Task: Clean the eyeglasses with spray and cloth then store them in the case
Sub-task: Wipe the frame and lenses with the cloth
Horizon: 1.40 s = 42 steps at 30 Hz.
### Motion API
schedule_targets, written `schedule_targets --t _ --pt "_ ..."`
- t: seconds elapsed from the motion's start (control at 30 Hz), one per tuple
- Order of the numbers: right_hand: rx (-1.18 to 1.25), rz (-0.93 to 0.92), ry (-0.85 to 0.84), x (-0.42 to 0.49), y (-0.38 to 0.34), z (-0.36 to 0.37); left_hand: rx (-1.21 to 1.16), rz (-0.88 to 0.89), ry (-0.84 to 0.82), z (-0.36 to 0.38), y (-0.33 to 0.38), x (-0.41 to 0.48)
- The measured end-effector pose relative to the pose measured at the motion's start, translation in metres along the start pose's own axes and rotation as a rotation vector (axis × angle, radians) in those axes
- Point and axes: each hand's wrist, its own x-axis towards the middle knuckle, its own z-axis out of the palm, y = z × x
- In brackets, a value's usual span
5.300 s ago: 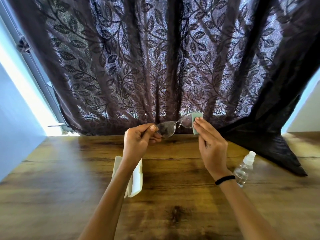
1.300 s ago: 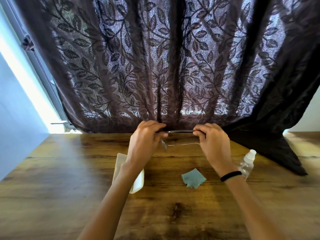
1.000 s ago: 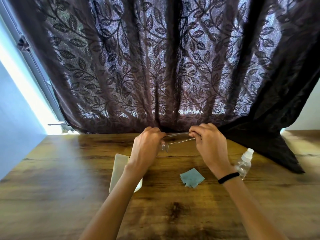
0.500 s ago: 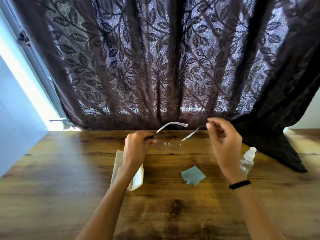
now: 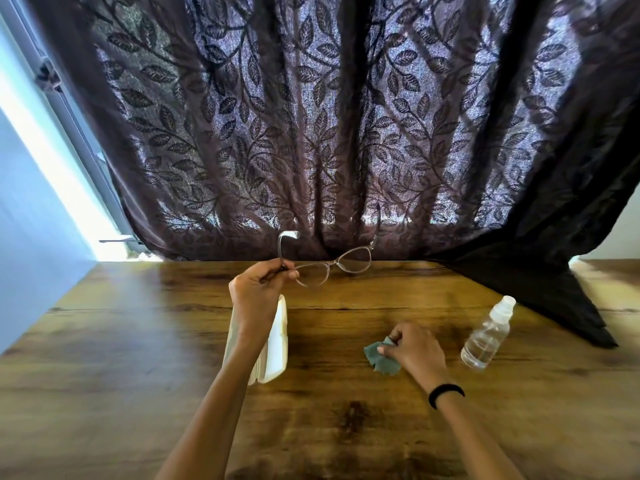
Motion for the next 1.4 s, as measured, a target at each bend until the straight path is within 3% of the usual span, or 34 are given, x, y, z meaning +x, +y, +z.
schedule_targets --t 0.1,0.27,0.5,0.6,0.7,0.77,0.9,1.03,1.13,1.27,1.4 --pt "0.176 -0.054 -0.077 -0.001 0.001 -0.006 0.001 0.004 0.016 -0.003 -0.002 -0.001" --pt "0.878 -0.086 -0.134 -0.016 -0.024 -0.033 -0.004 -0.016 0.022 -0.001 -0.003 -0.003" --pt "1.349 -0.377 -0.034 -0.033 -0.085 -0.071 0.052 0.162 0.027 0.011 0.012 -0.006" --pt "1.108 -0.505 0.126 -0.035 -0.101 -0.068 0.067 0.179 0.026 0.014 0.018 -0.007" --pt "0.541 -0.719 0.324 -0.041 -0.106 -0.053 0.065 0.192 0.022 0.017 0.023 -0.008" --pt "0.268 -0.829 0.335 -0.045 -0.106 -0.042 0.06 0.186 0.025 0.016 0.024 -0.006" --pt "-0.02 -0.929 0.407 -0.05 -0.104 -0.033 0.057 0.192 0.042 0.013 0.025 -0.006" --pt "-0.2 -0.977 0.467 -0.049 -0.094 -0.035 0.057 0.208 0.063 0.009 0.026 -0.005" --pt "-0.272 -0.906 0.539 -0.048 -0.09 -0.036 0.069 0.216 0.066 0.009 0.029 -0.002" --pt "-0.243 -0.801 0.577 -0.047 -0.096 -0.033 0.052 0.234 0.034 0.013 0.035 0.001" --pt "-0.158 -0.822 0.54 -0.045 -0.103 -0.033 0.045 0.235 0.033 0.014 0.037 0.001"
